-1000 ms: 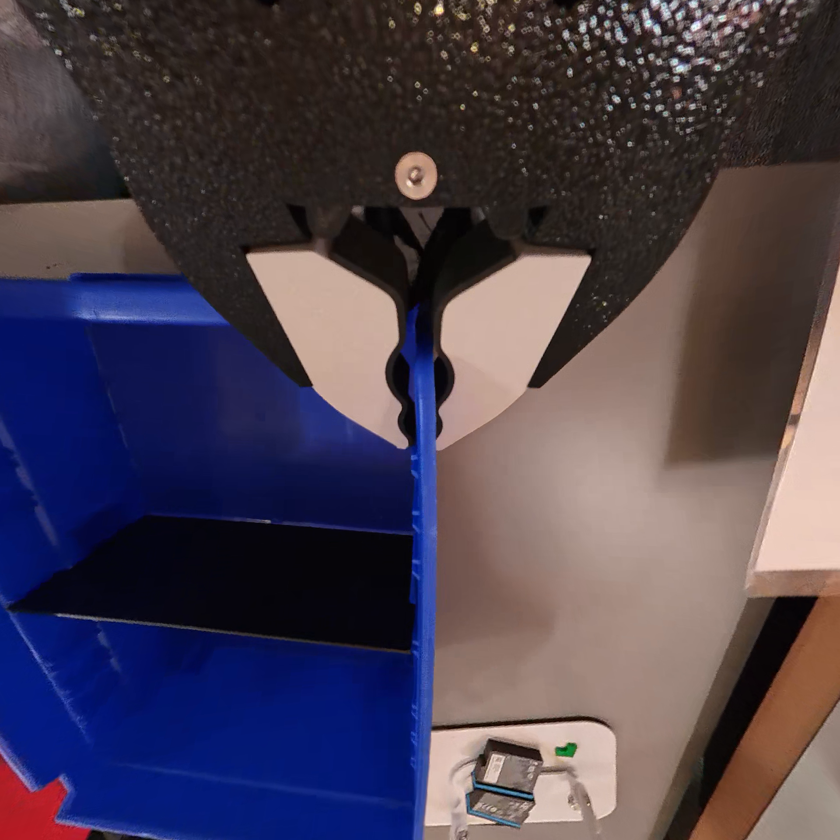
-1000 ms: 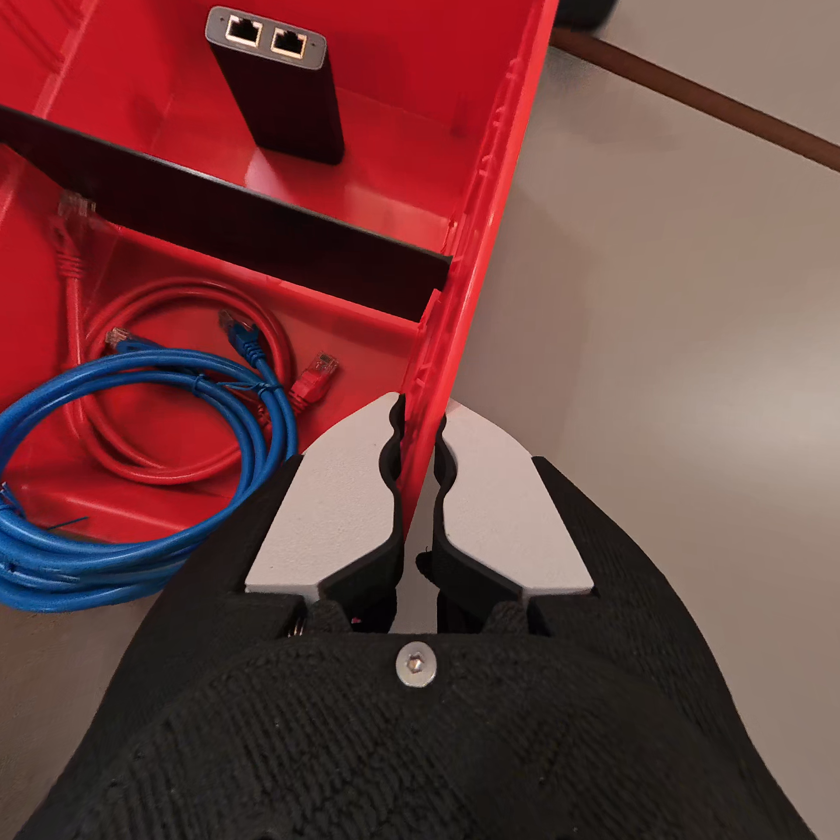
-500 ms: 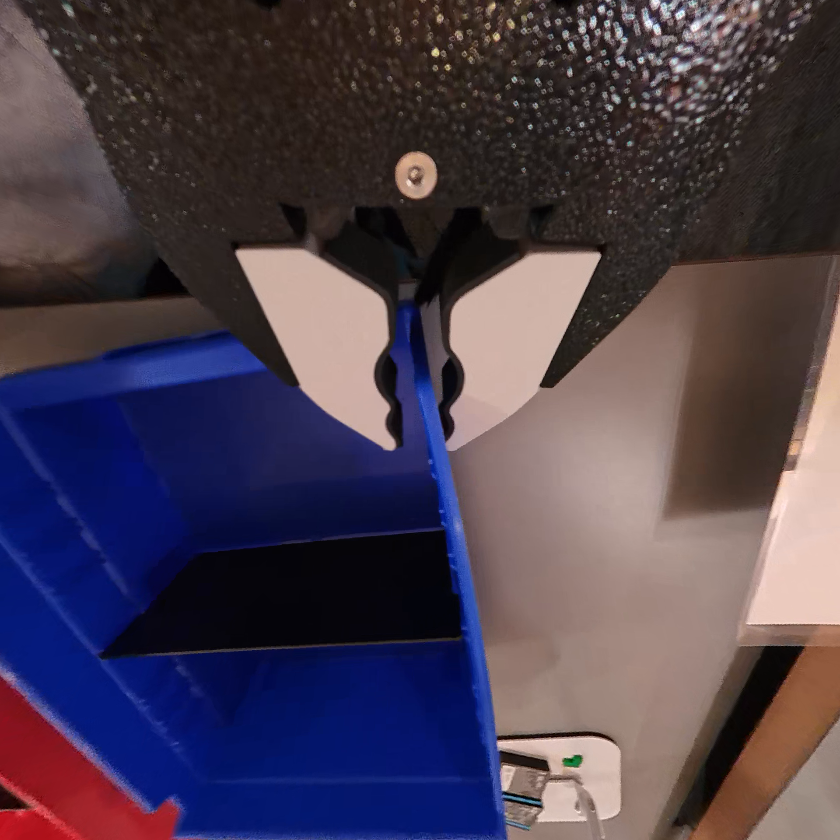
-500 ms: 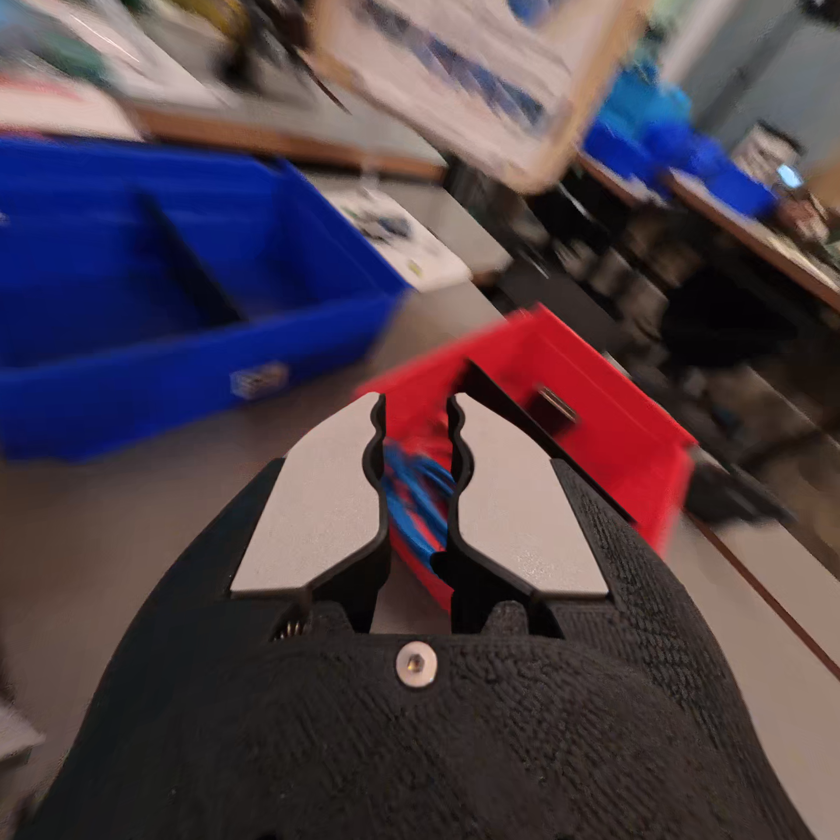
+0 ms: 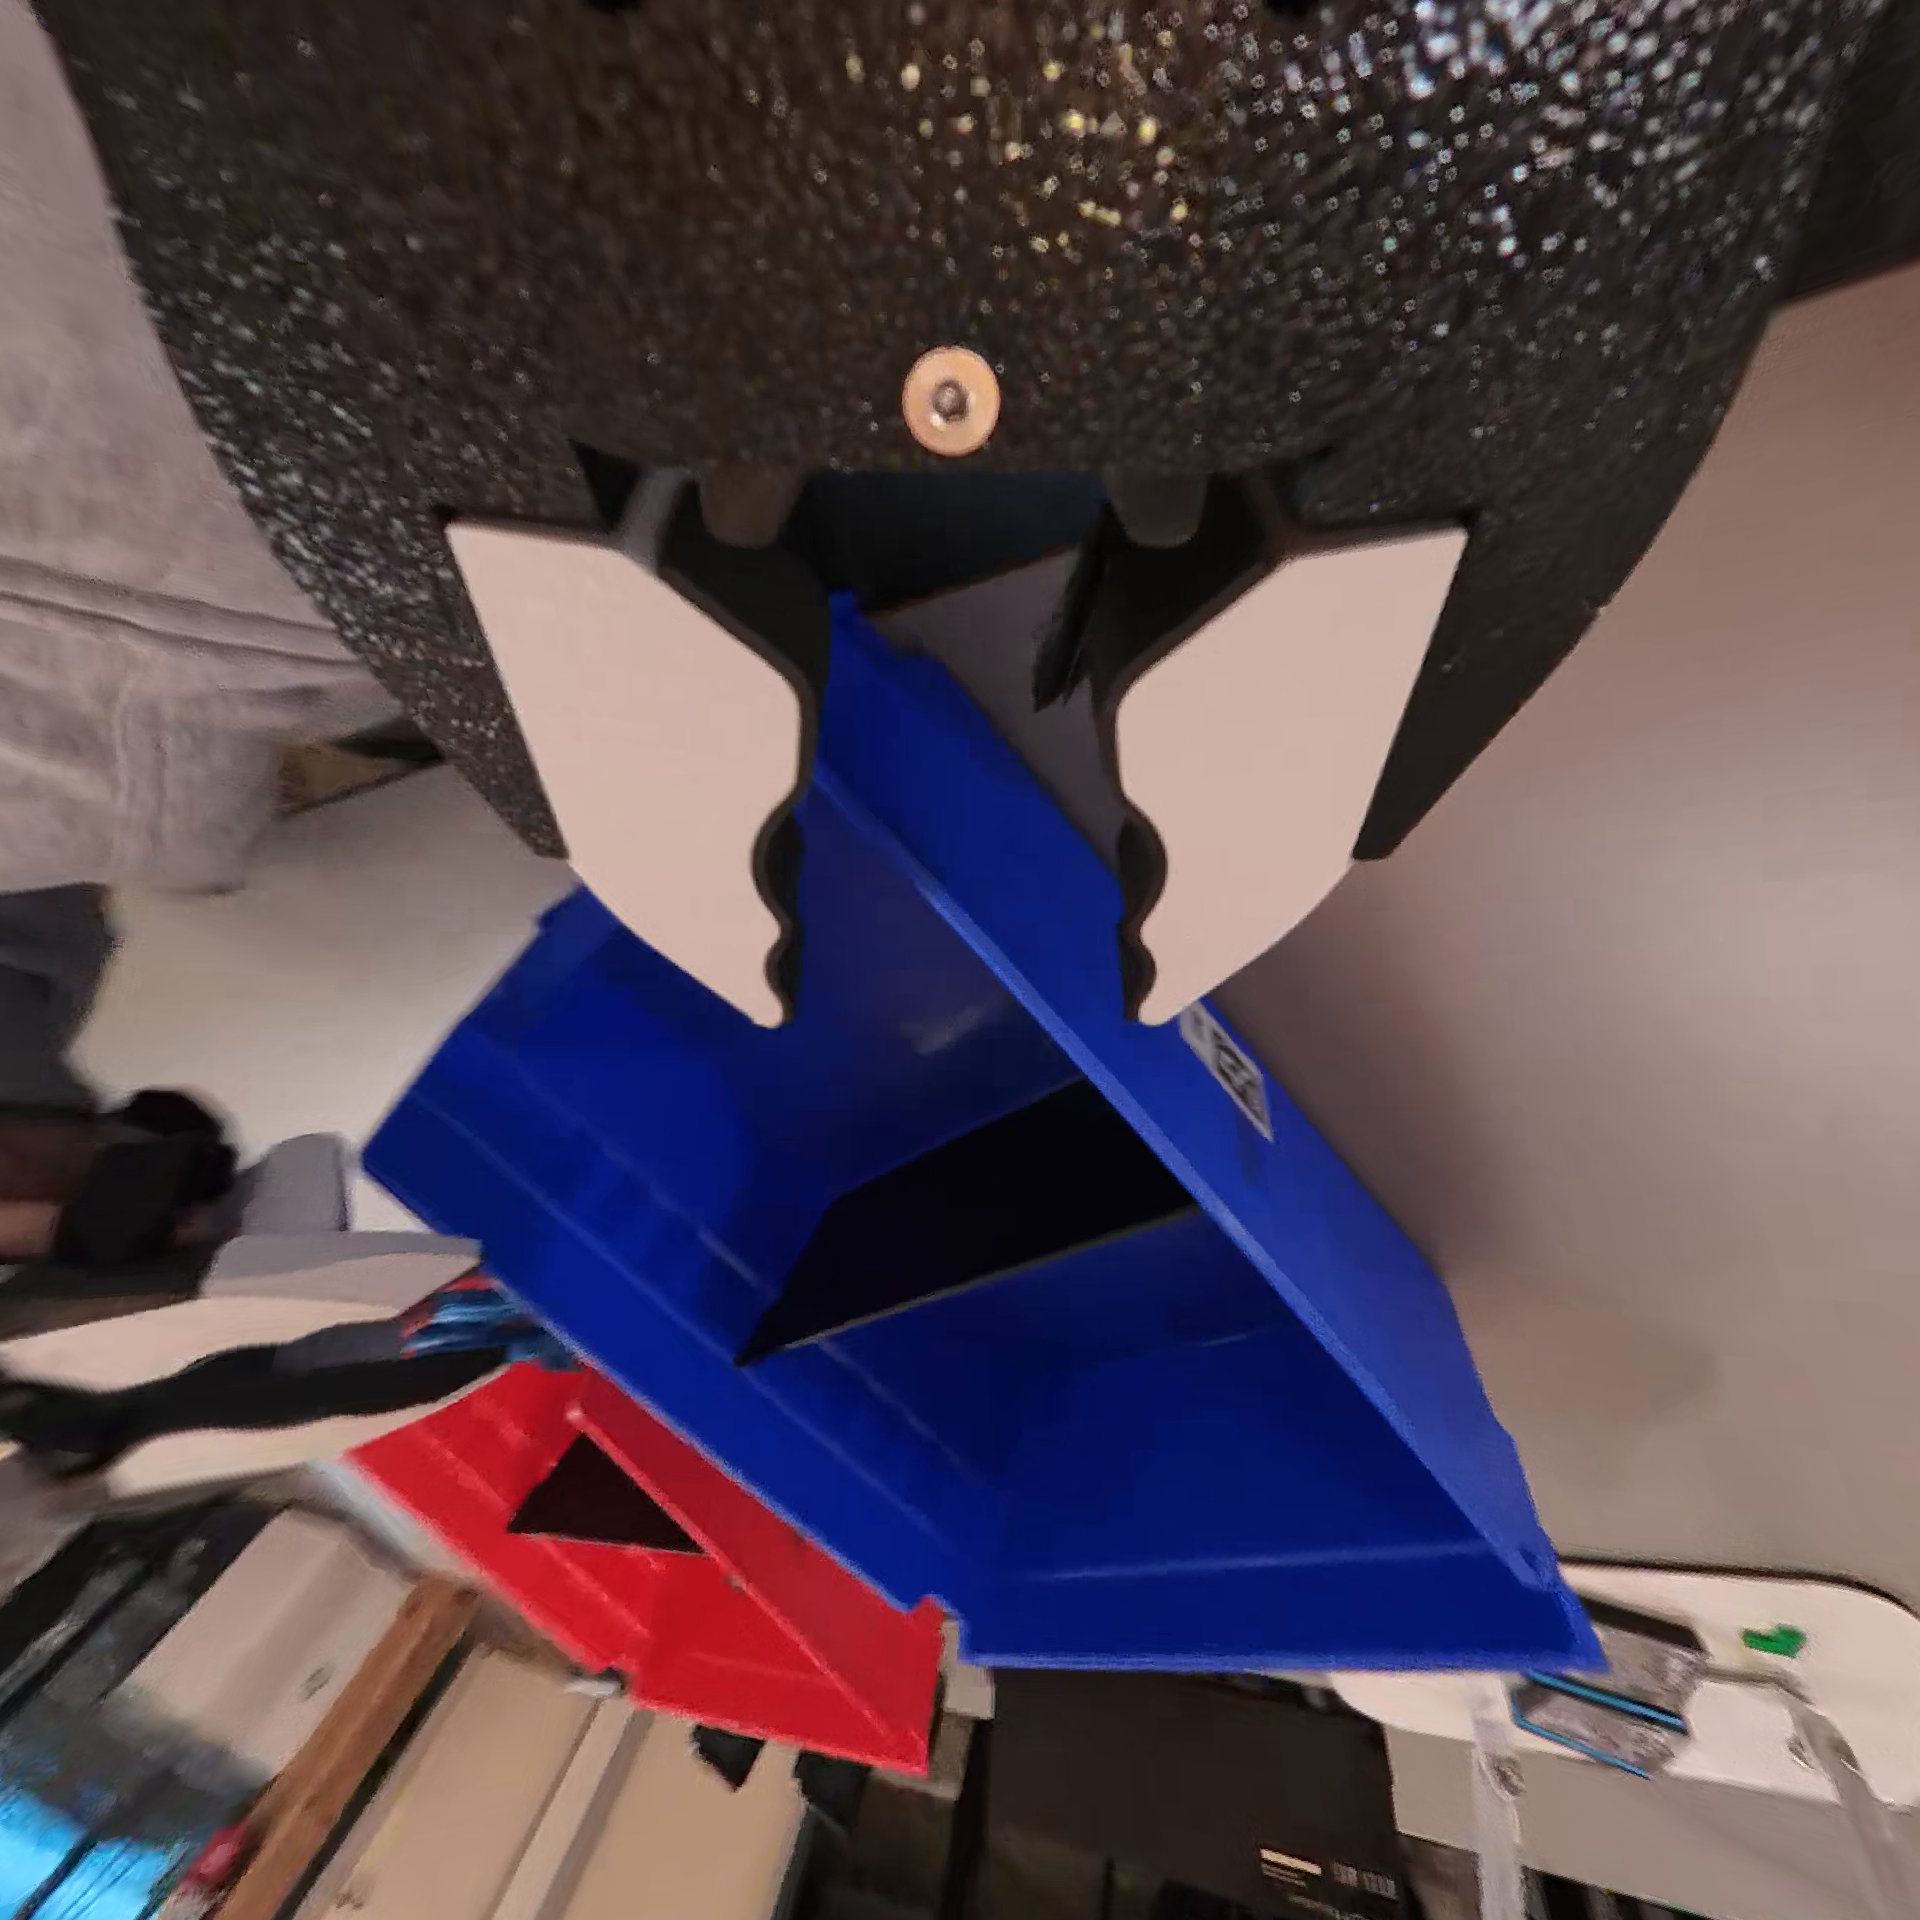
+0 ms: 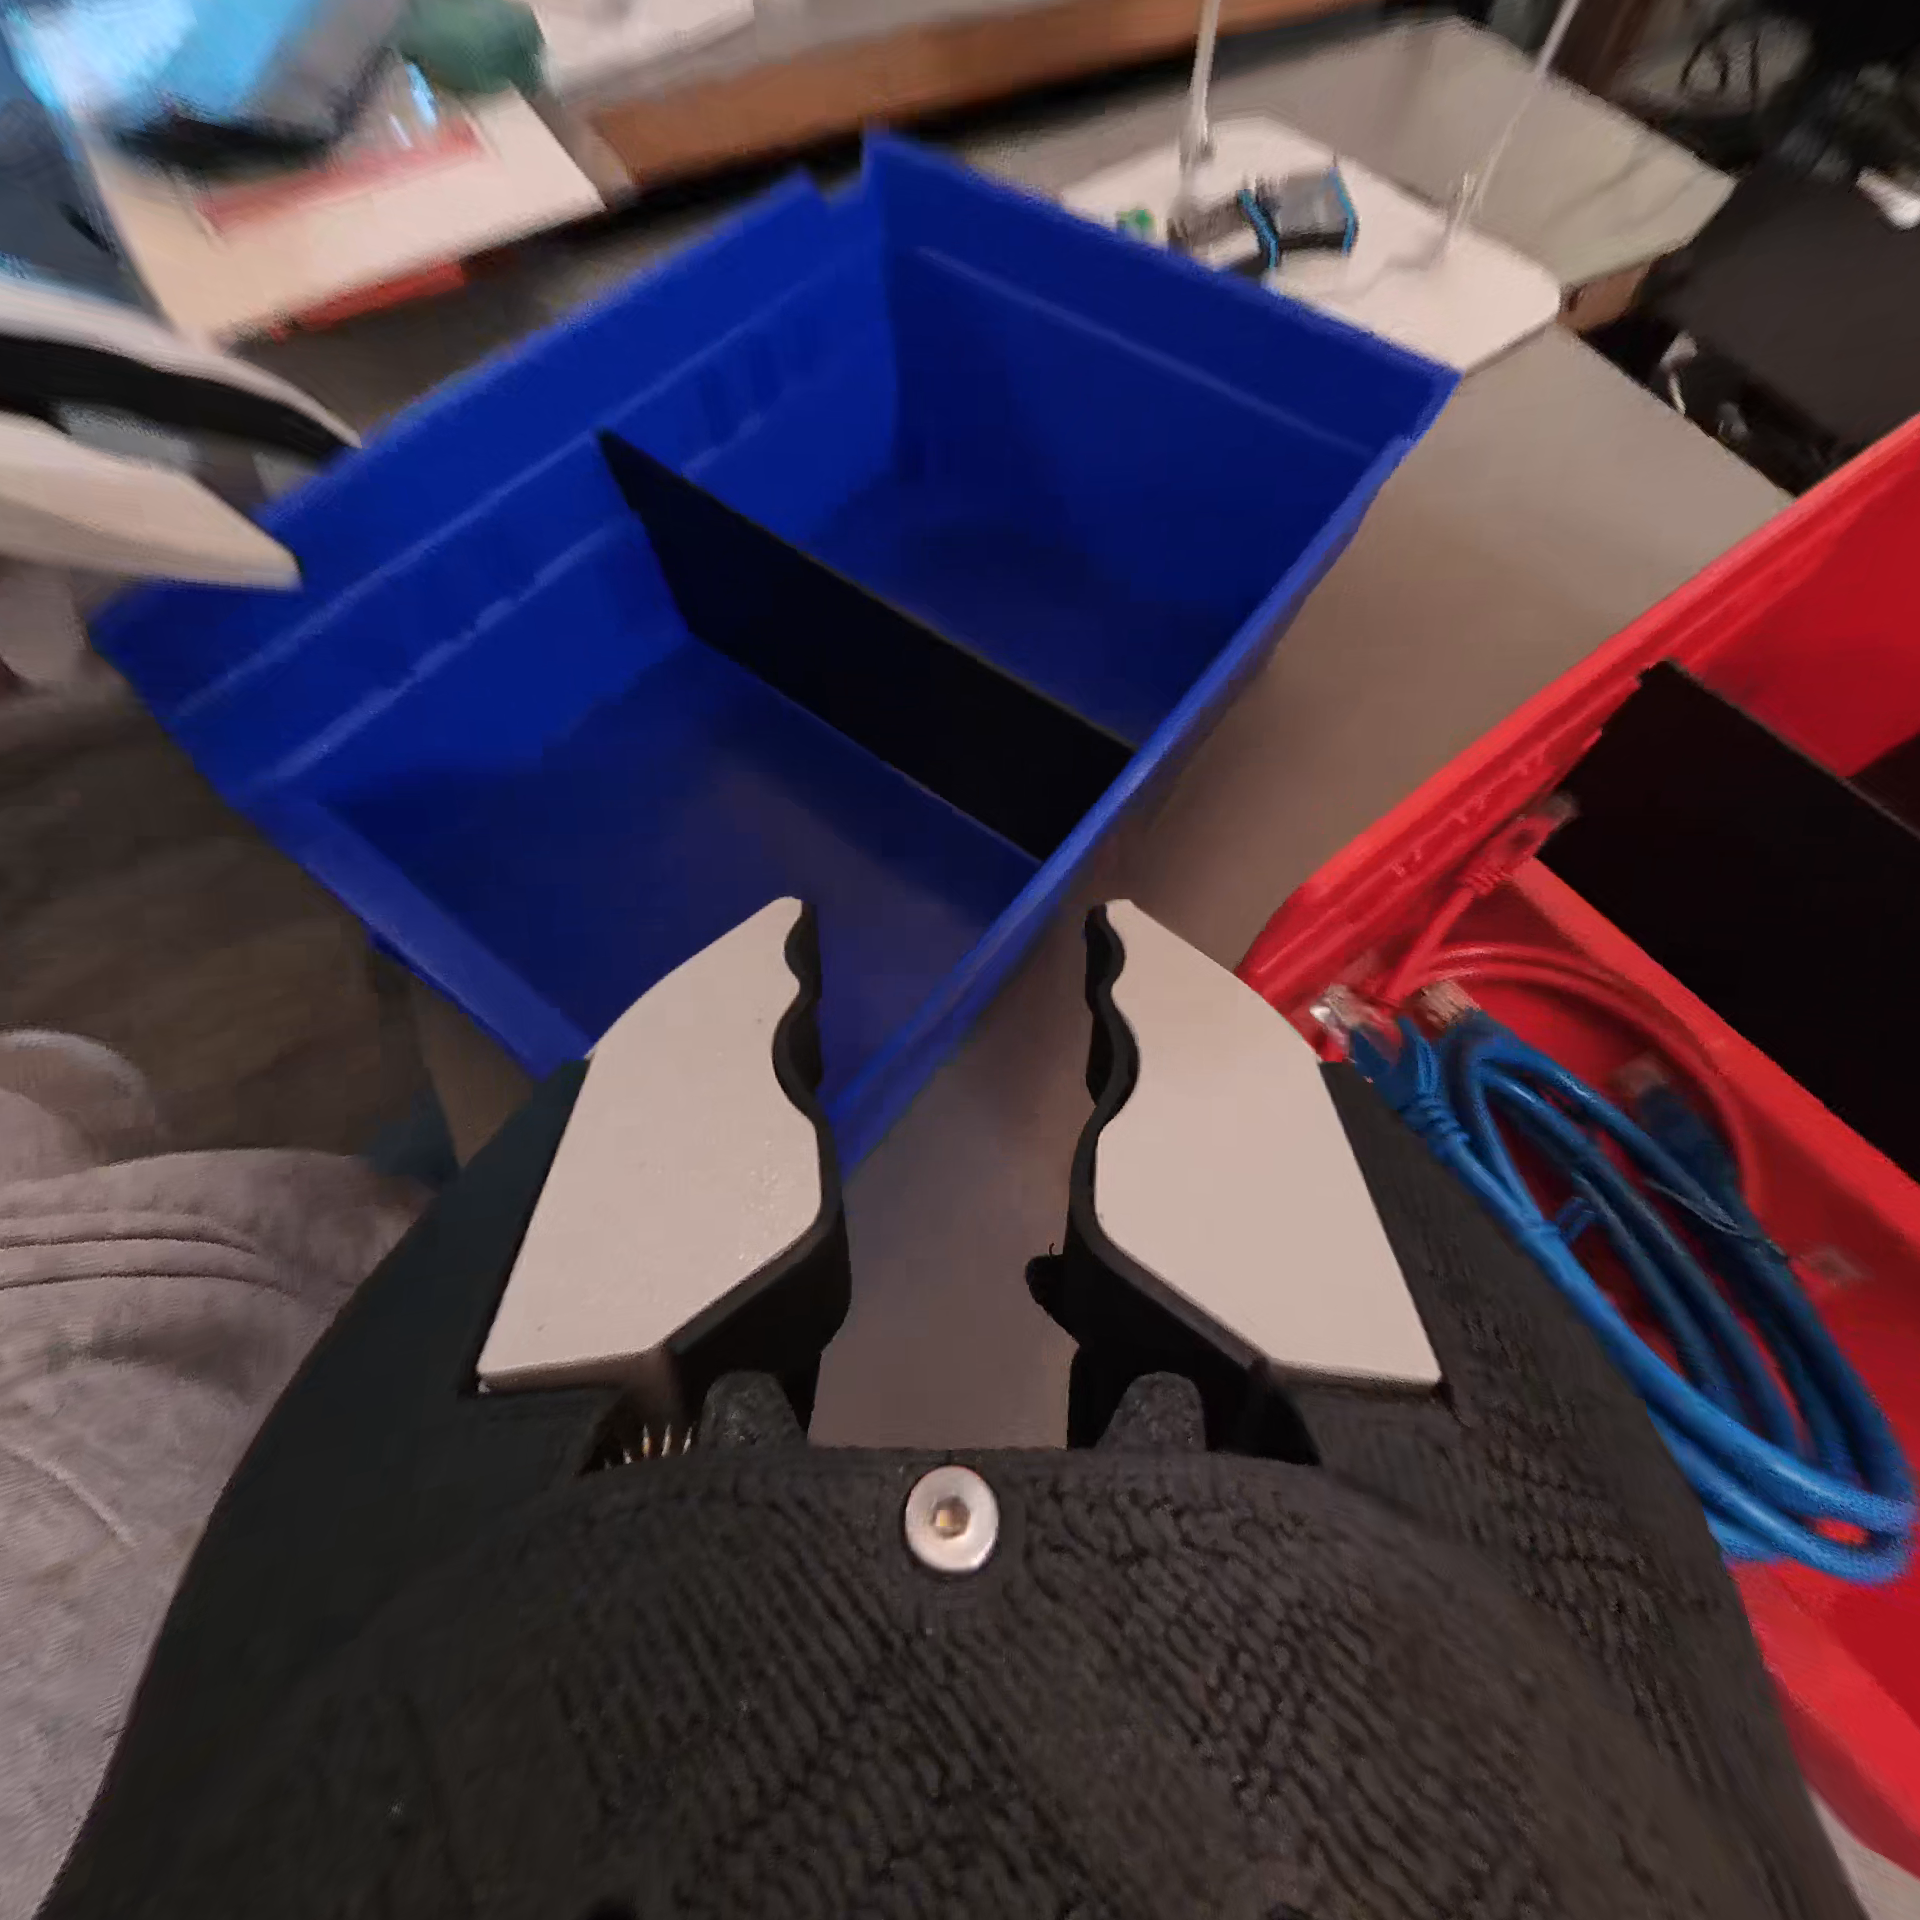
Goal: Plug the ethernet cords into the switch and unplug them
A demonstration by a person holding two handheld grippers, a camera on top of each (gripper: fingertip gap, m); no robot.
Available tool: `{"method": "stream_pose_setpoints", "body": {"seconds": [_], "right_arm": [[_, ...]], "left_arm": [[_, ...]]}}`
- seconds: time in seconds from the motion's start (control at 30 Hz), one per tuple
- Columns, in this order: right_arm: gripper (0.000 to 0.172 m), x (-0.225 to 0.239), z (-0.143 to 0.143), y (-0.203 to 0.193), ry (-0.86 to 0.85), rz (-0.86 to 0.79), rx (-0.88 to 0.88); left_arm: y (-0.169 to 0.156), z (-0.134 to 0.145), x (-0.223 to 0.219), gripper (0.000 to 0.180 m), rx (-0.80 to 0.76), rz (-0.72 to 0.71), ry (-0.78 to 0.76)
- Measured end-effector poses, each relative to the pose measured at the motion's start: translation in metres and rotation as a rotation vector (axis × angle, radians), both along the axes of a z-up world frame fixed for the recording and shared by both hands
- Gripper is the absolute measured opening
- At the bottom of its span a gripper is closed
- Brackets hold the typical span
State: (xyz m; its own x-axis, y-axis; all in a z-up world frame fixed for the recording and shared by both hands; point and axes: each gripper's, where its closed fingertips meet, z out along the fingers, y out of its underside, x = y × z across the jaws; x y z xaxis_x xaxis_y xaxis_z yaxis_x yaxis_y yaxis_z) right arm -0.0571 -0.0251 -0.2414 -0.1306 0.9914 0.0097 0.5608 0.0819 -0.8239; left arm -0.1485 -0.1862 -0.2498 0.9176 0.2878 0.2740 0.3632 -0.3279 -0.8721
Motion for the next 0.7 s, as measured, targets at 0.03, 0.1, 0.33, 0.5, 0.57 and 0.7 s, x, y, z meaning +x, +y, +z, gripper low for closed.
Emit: {"method": "stream_pose_setpoints", "body": {"seconds": [0.03,0.1,0.33,0.5,0.57,0.7], "right_arm": [[0.050,-0.002,-0.003,0.001,-0.053,0.003,0.028],[0.045,-0.008,-0.004,0.000,-0.134,0.006,0.043],[0.038,0.011,-0.018,0.004,-0.370,-0.032,0.195],[0.040,0.020,-0.028,0.005,-0.391,-0.048,0.137],[0.041,0.018,-0.041,0.005,-0.434,-0.040,0.127],[0.035,0.010,-0.059,-0.001,-0.471,-0.009,0.151]], "left_arm": [[0.003,0.000,-0.007,0.061,-0.055,0.018,0.057],[0.007,-0.004,-0.017,0.057,-0.194,0.035,0.124],[0.015,-0.011,-0.020,0.049,-0.423,-0.007,0.154],[0.015,-0.013,-0.021,0.045,-0.441,-0.009,0.151],[0.015,-0.015,-0.021,0.043,-0.460,-0.013,0.146],[0.015,-0.017,-0.019,0.042,-0.520,-0.011,0.155]]}}
